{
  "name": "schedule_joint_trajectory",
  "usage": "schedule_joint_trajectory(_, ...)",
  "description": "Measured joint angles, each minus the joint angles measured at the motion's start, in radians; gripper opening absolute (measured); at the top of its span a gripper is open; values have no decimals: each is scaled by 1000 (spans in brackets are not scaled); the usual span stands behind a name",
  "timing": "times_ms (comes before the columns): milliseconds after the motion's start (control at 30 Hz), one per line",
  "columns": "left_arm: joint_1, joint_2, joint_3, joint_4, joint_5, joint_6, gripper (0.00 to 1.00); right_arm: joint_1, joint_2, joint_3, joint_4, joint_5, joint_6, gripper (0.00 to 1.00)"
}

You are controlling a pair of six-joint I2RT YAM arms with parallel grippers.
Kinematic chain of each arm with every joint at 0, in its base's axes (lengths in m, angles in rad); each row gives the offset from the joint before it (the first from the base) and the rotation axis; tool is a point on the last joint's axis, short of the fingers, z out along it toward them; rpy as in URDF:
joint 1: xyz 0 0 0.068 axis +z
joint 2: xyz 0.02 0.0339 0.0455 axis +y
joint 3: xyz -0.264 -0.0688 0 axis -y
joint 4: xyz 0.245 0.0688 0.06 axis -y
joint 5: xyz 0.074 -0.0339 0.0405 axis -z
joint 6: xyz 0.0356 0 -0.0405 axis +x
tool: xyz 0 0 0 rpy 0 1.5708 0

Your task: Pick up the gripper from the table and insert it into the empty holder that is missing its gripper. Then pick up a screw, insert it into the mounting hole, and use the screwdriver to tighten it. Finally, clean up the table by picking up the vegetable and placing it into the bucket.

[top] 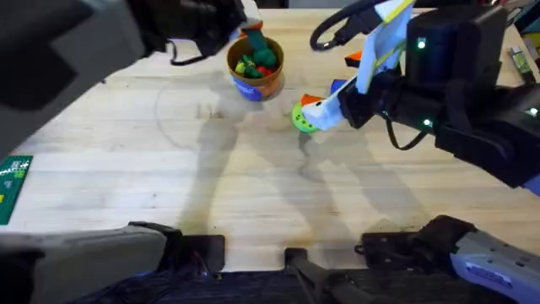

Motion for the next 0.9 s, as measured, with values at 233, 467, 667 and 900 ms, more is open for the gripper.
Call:
schedule_joint_trajectory(233,-19,128,0,1,-23,5,171,-3,0,0,0,0,-13,994)
schedule_joint_trajectory(467,-19,135,5,11,-27,10,973,-40,0,0,1,0,-13,994)
schedule_joint_trajectory(667,-19,81,8,-16,-34,58,985,-64,-8,0,0,0,-13,992)
schedule_joint_trajectory(900,-19,-164,66,-194,-44,302,985,-127,-175,0,-65,4,15,993)
